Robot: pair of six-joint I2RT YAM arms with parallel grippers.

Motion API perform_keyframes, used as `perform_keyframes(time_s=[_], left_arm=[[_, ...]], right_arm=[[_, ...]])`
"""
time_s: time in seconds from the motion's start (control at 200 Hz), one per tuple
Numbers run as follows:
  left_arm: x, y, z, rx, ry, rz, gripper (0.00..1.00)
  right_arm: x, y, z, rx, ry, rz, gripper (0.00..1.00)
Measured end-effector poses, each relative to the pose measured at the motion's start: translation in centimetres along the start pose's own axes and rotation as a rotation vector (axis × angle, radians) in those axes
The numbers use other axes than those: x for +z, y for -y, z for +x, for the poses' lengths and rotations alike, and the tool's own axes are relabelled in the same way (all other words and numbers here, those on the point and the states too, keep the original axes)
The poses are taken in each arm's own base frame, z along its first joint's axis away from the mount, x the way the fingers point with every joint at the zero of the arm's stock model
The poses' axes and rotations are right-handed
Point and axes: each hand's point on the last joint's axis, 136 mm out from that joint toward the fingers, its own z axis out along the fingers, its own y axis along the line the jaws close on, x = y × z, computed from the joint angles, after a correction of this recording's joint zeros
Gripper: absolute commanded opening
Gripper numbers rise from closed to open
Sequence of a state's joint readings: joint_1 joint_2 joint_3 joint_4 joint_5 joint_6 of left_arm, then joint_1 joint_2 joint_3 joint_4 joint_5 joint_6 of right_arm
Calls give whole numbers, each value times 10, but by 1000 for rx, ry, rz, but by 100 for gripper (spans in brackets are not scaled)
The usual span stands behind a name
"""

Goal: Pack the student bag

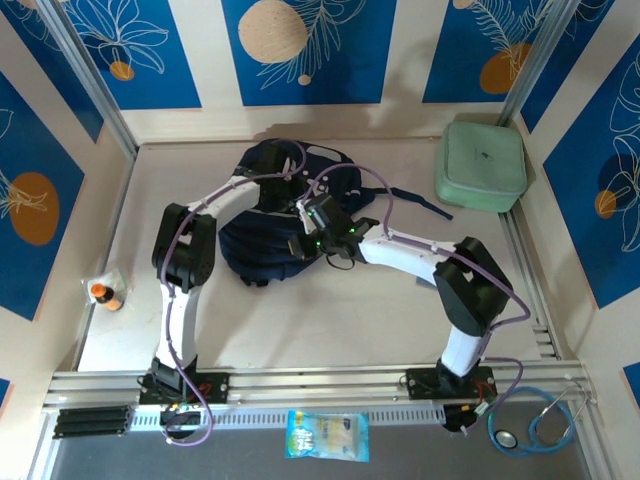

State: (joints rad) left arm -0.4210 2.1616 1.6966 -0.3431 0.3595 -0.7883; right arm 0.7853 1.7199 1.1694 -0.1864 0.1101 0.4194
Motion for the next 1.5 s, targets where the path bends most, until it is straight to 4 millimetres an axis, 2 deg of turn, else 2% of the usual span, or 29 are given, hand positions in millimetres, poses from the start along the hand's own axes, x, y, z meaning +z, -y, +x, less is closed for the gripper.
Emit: perform_keyframes(time_s=[0.16, 0.3, 0.465, 0.6, 0.715, 0.845, 1.221, 1.501], left_arm=[[-18, 8, 0, 31, 36, 23, 49], [-52, 8, 13, 85, 57, -4, 52], [-101, 12, 40, 208, 106, -75, 52], [-118, 18, 80, 327, 93, -131, 52], [-118, 8, 115, 390, 36, -184, 51], [-111, -5, 135, 417, -9, -216, 44], [-96, -22, 136, 463, -37, -273, 27], [-90, -25, 132, 473, -34, -300, 21]], right_arm=[[-38, 4, 11, 79, 34, -37, 48], [-66, 27, 4, 191, 100, -24, 52], [-75, 58, 2, 325, 122, 4, 54], [-78, 72, -1, 395, 132, 14, 55], [-78, 77, -1, 427, 131, 15, 55], [-74, 82, 1, 463, 119, 15, 54], [-69, 87, 4, 522, 103, 16, 54], [-69, 85, 3, 532, 98, 5, 54]])
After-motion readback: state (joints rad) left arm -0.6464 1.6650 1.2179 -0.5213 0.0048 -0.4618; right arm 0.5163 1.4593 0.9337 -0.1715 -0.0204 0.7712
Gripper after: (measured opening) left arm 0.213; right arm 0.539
